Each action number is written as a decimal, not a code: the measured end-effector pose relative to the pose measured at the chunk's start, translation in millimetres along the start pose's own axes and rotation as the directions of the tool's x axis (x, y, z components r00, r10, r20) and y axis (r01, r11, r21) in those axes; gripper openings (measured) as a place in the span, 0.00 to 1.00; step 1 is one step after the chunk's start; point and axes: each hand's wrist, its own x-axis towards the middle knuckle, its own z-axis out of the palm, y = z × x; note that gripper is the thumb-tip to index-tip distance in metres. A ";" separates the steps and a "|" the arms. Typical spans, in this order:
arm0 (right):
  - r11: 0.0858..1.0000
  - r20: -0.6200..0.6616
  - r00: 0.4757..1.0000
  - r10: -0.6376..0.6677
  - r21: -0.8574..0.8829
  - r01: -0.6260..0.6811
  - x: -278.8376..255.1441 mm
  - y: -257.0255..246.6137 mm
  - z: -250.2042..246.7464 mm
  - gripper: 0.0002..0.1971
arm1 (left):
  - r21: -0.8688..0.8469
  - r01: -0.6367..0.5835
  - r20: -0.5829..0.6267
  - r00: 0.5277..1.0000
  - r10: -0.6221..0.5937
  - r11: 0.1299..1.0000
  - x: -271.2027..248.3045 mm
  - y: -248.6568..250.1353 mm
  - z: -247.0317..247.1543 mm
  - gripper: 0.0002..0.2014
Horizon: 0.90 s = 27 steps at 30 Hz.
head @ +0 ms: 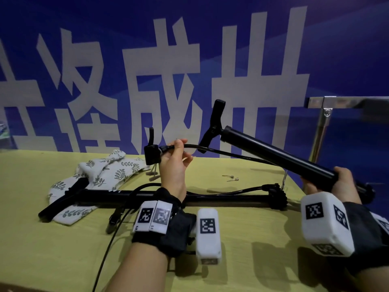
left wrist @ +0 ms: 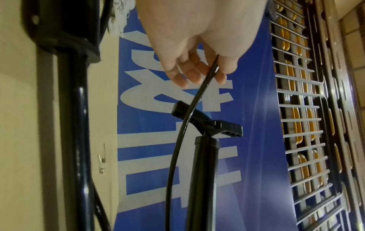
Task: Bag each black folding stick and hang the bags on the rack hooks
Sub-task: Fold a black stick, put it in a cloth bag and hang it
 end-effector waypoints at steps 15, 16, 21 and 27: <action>0.962 0.001 1.000 0.027 -0.272 -0.026 -41.2 3.9 14.5 0.17 | -0.216 0.127 0.146 0.985 -0.097 0.968 0.0 5.5 0.8 0.17; 0.962 0.000 1.000 0.021 -0.271 -0.020 -40.7 3.6 14.8 0.18 | -0.232 0.135 0.145 0.984 -0.103 0.963 1.4 6.1 -0.7 0.16; 0.943 -0.015 0.997 0.072 -0.324 -0.073 -38.0 2.0 15.1 0.18 | -0.174 0.138 0.192 0.976 -0.104 0.975 8.4 11.7 -7.5 0.19; 0.920 -0.040 0.988 0.150 -0.360 -0.155 -37.1 -0.2 17.2 0.15 | -0.133 0.157 0.245 0.962 -0.121 0.979 15.3 14.9 -19.3 0.25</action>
